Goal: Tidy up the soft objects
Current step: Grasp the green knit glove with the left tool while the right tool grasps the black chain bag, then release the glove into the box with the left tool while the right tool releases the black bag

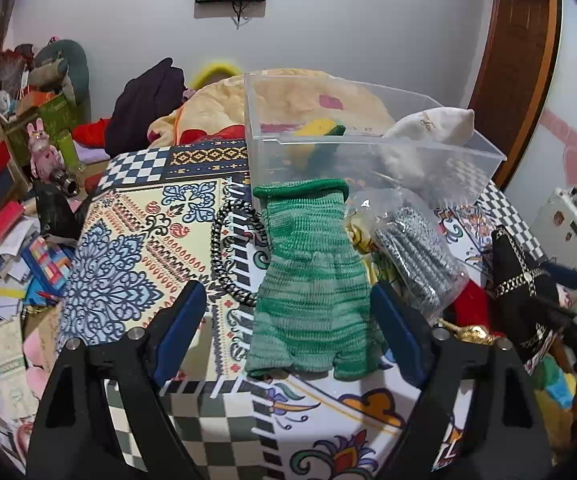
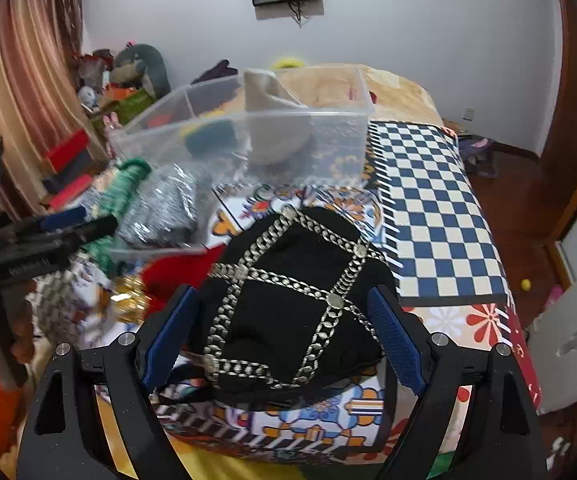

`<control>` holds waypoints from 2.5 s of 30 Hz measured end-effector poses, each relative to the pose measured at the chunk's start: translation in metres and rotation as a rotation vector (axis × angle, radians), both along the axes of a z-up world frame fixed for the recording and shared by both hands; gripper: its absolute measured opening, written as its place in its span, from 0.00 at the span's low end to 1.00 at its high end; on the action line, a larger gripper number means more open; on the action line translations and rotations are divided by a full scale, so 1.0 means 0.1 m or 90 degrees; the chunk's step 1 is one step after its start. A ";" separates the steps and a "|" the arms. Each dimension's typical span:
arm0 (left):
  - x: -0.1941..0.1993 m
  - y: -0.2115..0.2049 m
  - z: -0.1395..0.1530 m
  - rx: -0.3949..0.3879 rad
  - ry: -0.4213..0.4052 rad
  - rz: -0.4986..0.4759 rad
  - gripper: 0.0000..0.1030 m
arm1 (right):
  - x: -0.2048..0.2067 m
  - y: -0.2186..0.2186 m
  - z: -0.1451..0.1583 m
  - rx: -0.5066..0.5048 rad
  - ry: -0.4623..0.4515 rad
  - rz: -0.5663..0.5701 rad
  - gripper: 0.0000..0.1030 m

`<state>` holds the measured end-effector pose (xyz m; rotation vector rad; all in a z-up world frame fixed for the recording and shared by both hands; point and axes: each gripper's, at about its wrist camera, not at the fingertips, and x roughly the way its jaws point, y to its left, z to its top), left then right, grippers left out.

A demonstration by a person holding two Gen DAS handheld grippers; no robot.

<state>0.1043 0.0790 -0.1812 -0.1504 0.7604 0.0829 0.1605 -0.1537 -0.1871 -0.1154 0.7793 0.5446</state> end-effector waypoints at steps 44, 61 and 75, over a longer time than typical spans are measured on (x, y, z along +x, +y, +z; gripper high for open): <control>-0.37 0.02 0.94 0.011 -0.186 -0.006 0.19 | 0.09 -0.03 1.04 0.094 -0.203 0.002 0.14; 0.27 0.20 1.07 0.020 -0.201 0.005 0.19 | 0.69 0.29 1.11 0.096 -0.244 -0.008 0.14; 0.99 0.02 0.63 0.022 -0.121 -0.037 0.19 | 1.16 0.47 0.61 0.014 -0.167 -0.008 0.14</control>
